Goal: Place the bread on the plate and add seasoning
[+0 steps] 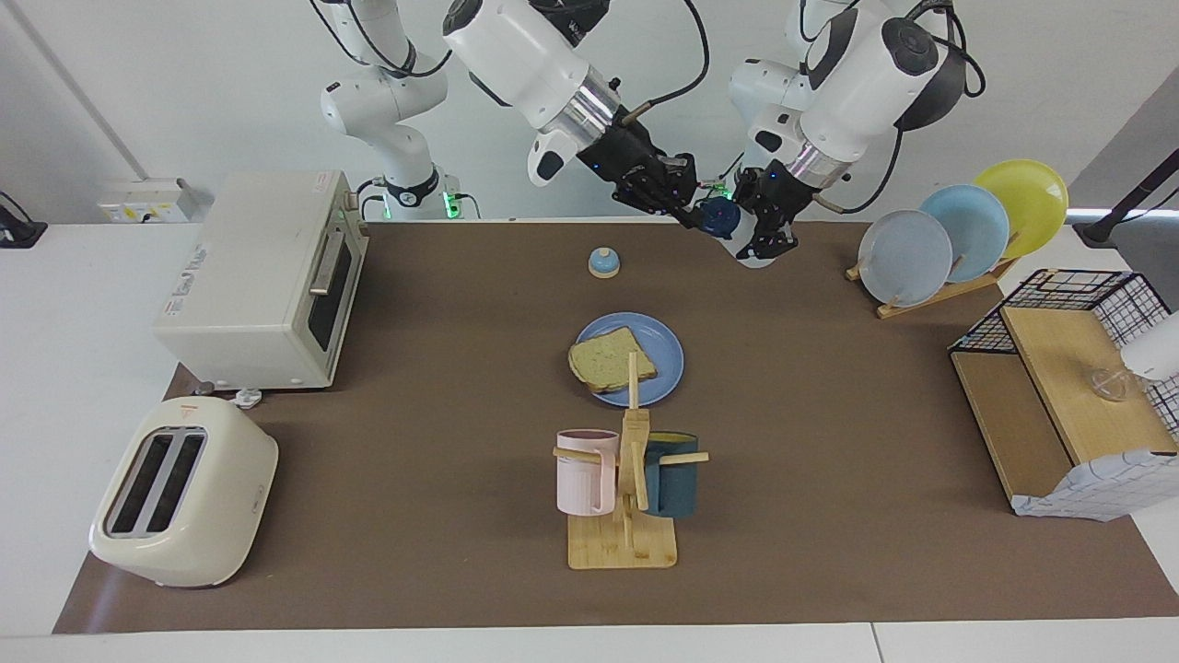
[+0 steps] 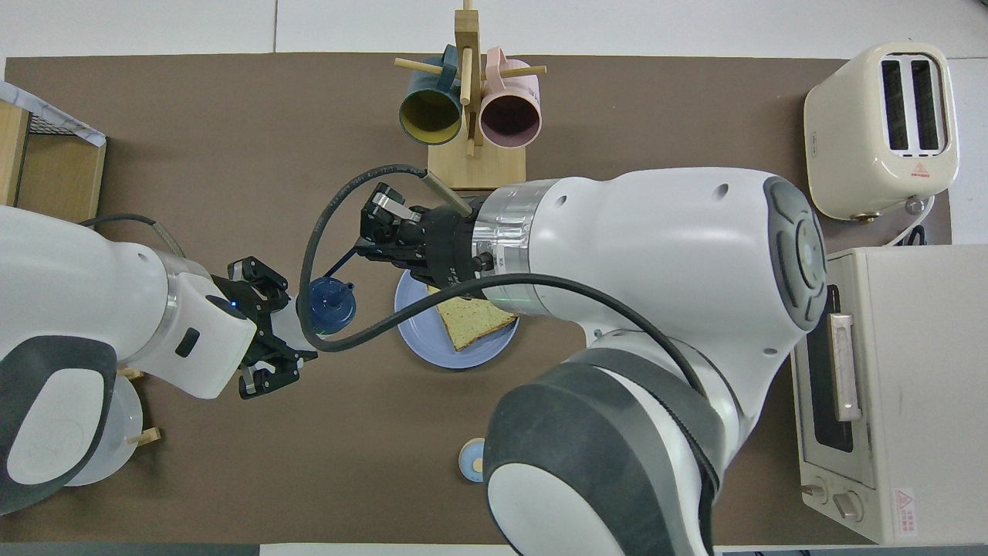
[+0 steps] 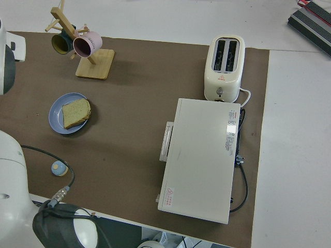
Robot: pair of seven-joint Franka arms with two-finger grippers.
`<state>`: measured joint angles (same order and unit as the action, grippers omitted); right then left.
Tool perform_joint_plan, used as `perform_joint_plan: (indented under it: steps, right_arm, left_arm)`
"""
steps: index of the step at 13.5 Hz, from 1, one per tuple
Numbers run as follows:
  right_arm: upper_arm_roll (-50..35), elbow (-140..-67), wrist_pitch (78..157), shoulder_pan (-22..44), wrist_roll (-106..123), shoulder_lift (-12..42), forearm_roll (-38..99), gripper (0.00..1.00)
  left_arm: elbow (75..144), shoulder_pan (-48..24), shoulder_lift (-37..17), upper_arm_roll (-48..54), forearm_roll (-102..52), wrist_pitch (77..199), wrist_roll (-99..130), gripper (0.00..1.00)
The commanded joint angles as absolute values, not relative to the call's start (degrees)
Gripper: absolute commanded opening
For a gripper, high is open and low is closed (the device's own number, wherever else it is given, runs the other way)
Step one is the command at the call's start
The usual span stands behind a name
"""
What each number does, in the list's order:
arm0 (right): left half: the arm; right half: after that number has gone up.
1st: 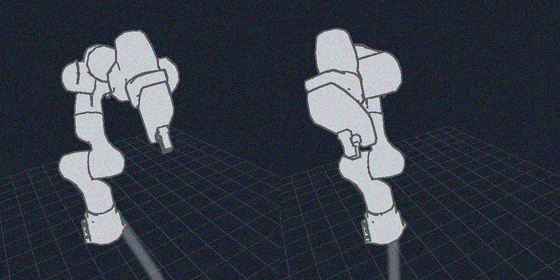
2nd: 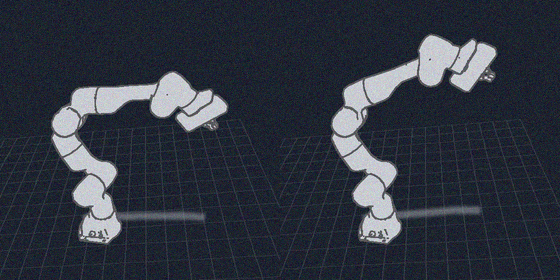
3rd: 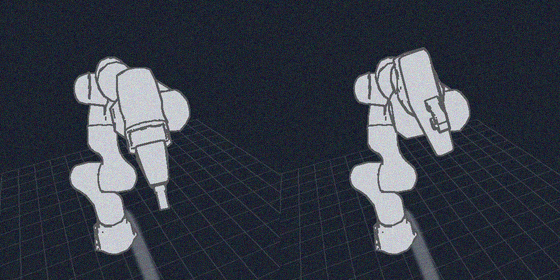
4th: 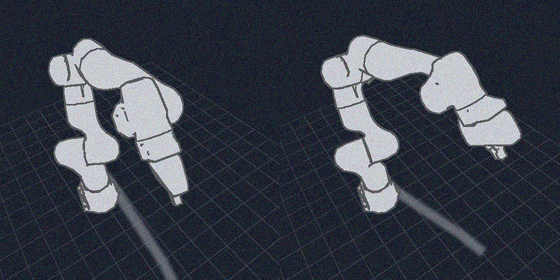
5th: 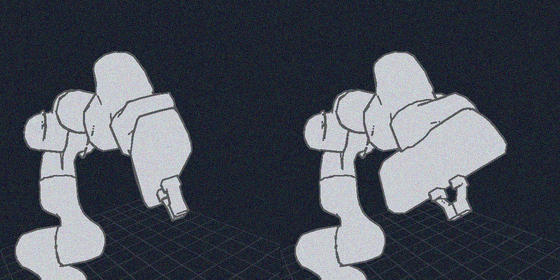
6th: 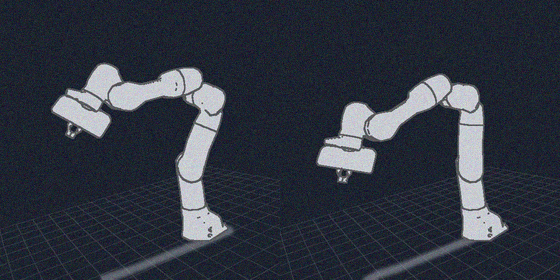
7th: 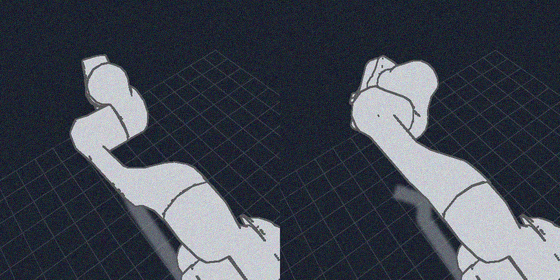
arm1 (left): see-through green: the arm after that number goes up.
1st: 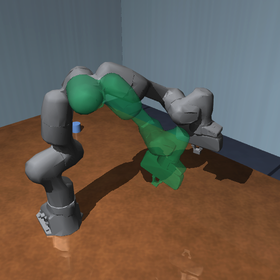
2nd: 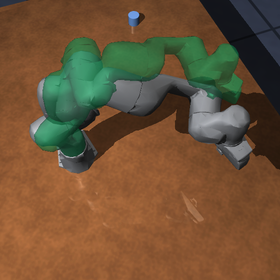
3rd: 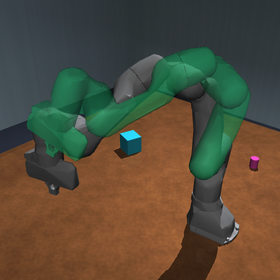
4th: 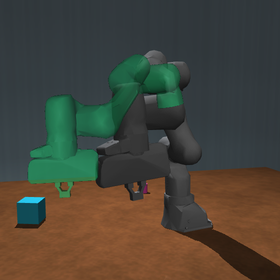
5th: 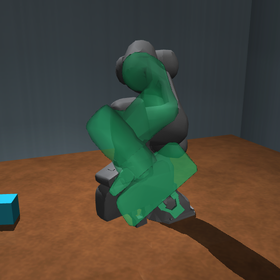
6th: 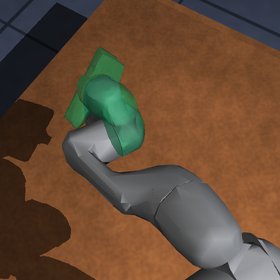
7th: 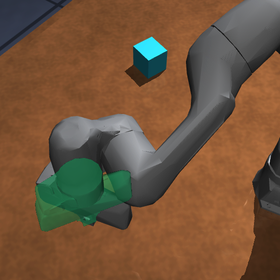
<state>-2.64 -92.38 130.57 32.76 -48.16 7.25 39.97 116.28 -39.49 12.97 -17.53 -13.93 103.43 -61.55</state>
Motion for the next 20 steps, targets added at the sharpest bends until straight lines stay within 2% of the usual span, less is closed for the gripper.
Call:
perform_joint_plan:
  steps: [1, 2, 3, 4, 6, 10, 13, 16, 20]
  right_arm:
    - [-2.6, -97.8, 131.8, 31.9, -41.1, 4.0, 41.3, 0.00]
    - [-2.6, -98.7, 131.8, 31.6, -39.3, 3.5, 40.9, 0.17]
    - [-2.6, -99.0, 131.6, 31.0, -38.4, 3.4, 40.6, 0.94]
    - [-2.5, -99.1, 131.1, 30.4, -38.1, 3.4, 40.0, 1.00]
    - [-2.5, -99.1, 128.8, 27.7, -37.4, 3.4, 34.9, 1.00]
    - [-2.5, -99.0, 116.9, 21.7, -28.5, 2.6, 20.3, 1.00]
    - [-2.5, -98.8, 108.6, 14.5, -19.0, 2.1, 13.0, 1.00]
    - [-2.5, -97.8, 101.6, 6.4, -9.8, 1.3, 11.4, 1.00]
    - [-2.5, -95.9, 95.9, 2.5, 0.3, -0.7, 0.3, 1.00]
  left_arm:
    - [117.8, -39.6, 14.5, -17.9, -14.1, 103.4, -61.7, 0.00]
    - [117.8, -39.6, 14.4, -17.9, -14.1, 103.4, -61.5, 0.00]
    - [117.8, -39.6, 14.4, -17.9, -14.1, 103.4, -61.3, 0.00]
    - [117.8, -39.6, 14.5, -17.9, -14.1, 103.4, -61.3, 0.00]
    - [117.7, -39.6, 14.4, -17.9, -14.1, 103.8, -61.2, 0.00]
    - [117.8, -39.6, 14.4, -17.9, -14.2, 104.1, -60.6, 0.00]
    - [117.8, -39.2, 14.3, -17.9, -14.2, 105.8, -58.7, 0.00]
    - [117.9, -39.1, 14.2, -17.9, -14.2, 107.8, -57.4, 0.00]
    - [118.7, -38.2, 14.2, -18.0, -14.2, 111.1, -55.0, 0.00]
